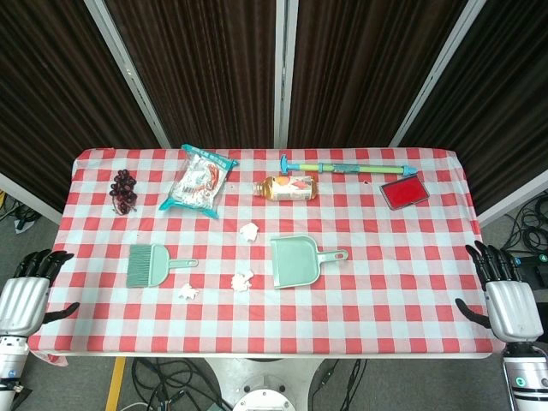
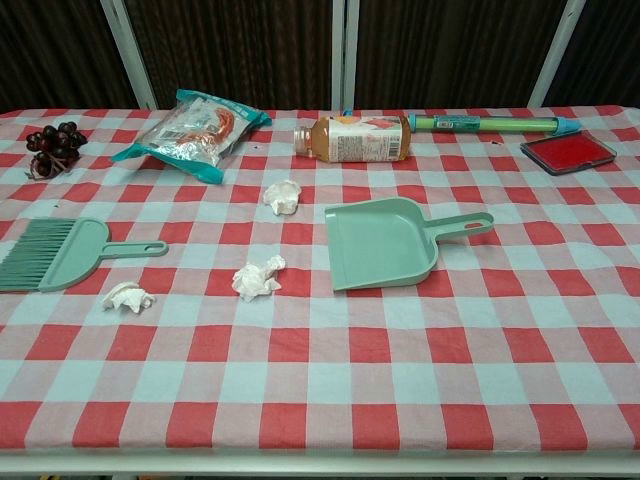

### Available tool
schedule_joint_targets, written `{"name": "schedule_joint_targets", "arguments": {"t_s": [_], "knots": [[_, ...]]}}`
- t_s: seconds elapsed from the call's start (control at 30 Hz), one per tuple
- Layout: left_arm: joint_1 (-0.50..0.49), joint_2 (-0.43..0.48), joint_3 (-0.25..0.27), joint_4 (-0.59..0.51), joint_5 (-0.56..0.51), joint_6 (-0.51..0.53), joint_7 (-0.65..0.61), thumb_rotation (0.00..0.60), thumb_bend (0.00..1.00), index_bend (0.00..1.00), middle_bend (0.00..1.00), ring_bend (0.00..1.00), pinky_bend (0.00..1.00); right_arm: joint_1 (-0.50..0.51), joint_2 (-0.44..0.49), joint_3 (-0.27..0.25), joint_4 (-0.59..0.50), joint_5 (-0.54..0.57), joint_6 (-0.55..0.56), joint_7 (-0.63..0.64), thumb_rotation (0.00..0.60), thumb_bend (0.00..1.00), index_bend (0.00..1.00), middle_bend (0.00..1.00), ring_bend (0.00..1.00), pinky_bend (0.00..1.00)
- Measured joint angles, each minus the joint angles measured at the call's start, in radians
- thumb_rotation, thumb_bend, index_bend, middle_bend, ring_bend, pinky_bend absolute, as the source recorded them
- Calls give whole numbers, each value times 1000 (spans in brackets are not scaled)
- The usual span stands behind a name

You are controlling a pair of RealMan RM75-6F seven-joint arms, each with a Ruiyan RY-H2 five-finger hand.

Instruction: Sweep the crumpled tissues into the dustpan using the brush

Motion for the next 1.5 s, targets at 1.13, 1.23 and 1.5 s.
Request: {"name": "schedule_joint_targets", "arguments": {"t_s": [1.13,1.23,1.5], "knots": [[-332,-135,-134,35,-106,-346,196,600,106,426,461,721,882,0,44,27,-28,-3,40,-18,600,119,0,51,0,0],[-369,-168,-141,14,-173,-385,332,600,134,427,475,763,913,1,46,27,-32,-1,37,-21,600,119,0,51,0,0],[-477,-288,-149,-21,-411,-468,600,600,161,426,488,832,972,1,35,20,-17,1,28,5,600,119,0,51,0,0]]}}
